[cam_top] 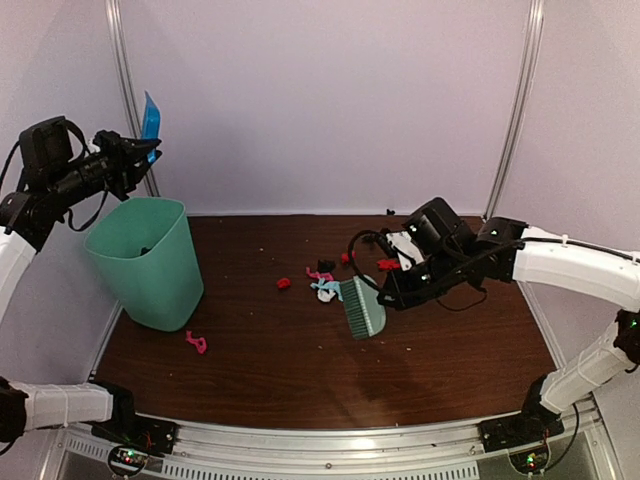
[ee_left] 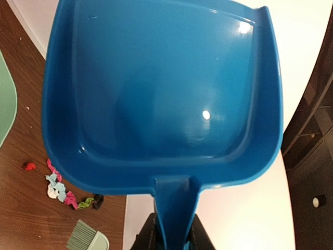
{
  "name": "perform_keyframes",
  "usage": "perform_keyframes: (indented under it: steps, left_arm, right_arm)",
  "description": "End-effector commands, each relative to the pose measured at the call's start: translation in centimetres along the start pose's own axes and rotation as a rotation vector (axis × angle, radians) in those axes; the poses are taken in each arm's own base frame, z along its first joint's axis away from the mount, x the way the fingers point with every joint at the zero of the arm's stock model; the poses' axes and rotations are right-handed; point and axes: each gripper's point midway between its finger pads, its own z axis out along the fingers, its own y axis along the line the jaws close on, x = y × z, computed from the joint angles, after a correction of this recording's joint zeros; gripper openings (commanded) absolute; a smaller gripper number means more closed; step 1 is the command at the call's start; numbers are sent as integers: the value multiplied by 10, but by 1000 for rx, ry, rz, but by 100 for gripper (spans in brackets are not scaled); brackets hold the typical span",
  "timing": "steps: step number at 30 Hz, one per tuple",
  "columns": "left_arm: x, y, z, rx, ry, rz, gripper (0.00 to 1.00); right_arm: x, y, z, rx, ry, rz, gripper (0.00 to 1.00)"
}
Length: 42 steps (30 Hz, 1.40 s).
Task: Sweep away the paper scraps from the table
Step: Sweep the paper scraps at the center of the board.
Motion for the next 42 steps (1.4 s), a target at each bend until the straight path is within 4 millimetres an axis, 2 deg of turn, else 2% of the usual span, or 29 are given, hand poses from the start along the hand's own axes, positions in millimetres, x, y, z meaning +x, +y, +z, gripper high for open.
perform_keyframes:
  steps: [1, 6, 16, 21, 24, 32, 34, 37, 42]
  left_arm:
    - [0, -6, -1, -71, 30, 213, 0]
    - [-4, -6, -1, -146, 45, 323, 0]
    - [-1, 13, -3, -235, 87, 403, 0]
    - [1, 20, -3, -262, 105, 422, 0]
    - [2, 21, -5, -270, 111, 429, 0]
    - [5, 24, -17, -299, 118, 454, 0]
    - [6, 24, -21, -303, 116, 460, 0]
    - [8, 26, -28, -315, 118, 471, 0]
    - [12, 28, -41, -335, 122, 497, 0]
  right_arm:
    - [-37, 42, 6, -166, -52, 3, 0]
    - [-58, 84, 24, -328, -42, 39, 0]
    - [-92, 164, 83, -594, 40, 199, 0]
    - [-92, 196, 118, -676, 91, 279, 0]
    - [-90, 208, 137, -704, 110, 356, 0]
    - [-73, 245, 189, -723, 183, 439, 0]
    - [-71, 249, 198, -718, 187, 454, 0]
    - [-65, 241, 215, -671, 186, 484, 0]
    - [-51, 204, 234, -503, 202, 509, 0]
